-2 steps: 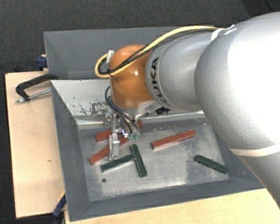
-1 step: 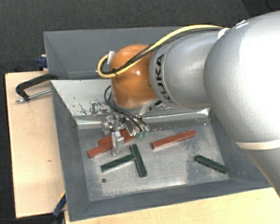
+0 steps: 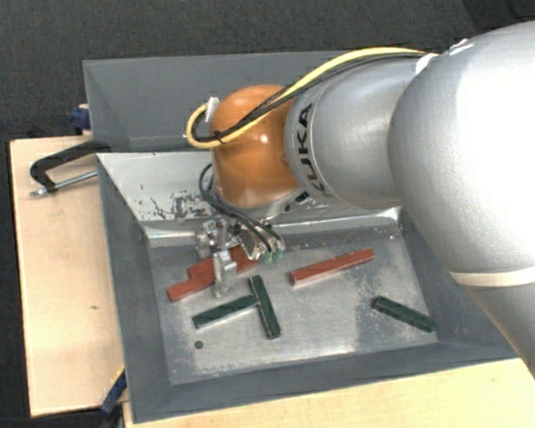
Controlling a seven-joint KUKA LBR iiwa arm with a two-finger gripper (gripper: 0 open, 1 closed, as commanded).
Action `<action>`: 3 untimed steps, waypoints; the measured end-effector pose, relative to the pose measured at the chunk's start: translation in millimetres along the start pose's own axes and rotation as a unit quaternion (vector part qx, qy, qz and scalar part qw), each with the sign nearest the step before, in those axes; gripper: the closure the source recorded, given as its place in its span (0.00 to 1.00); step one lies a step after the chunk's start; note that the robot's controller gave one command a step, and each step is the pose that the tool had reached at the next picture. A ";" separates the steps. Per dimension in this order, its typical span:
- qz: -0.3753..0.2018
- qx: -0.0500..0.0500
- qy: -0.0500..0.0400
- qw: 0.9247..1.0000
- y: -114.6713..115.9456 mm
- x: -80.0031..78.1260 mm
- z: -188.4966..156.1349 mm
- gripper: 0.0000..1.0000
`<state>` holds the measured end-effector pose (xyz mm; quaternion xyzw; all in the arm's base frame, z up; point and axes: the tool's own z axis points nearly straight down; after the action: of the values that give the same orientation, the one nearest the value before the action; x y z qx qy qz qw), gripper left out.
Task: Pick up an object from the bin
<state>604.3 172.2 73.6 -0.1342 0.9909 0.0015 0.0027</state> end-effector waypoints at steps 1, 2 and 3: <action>0.000 0.000 -0.004 1.000 1.3 -3.9 -93.2 1.00; 0.001 0.000 0.004 1.000 0.7 1.0 -9.8 1.00; 0.000 0.001 -0.005 1.000 2.5 -7.1 -116.3 1.00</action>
Offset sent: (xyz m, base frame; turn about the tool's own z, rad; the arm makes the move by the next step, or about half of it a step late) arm -0.0001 -0.0001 0.0116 0.0000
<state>609.9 176.1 190.0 -0.1338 0.9910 0.0016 0.0074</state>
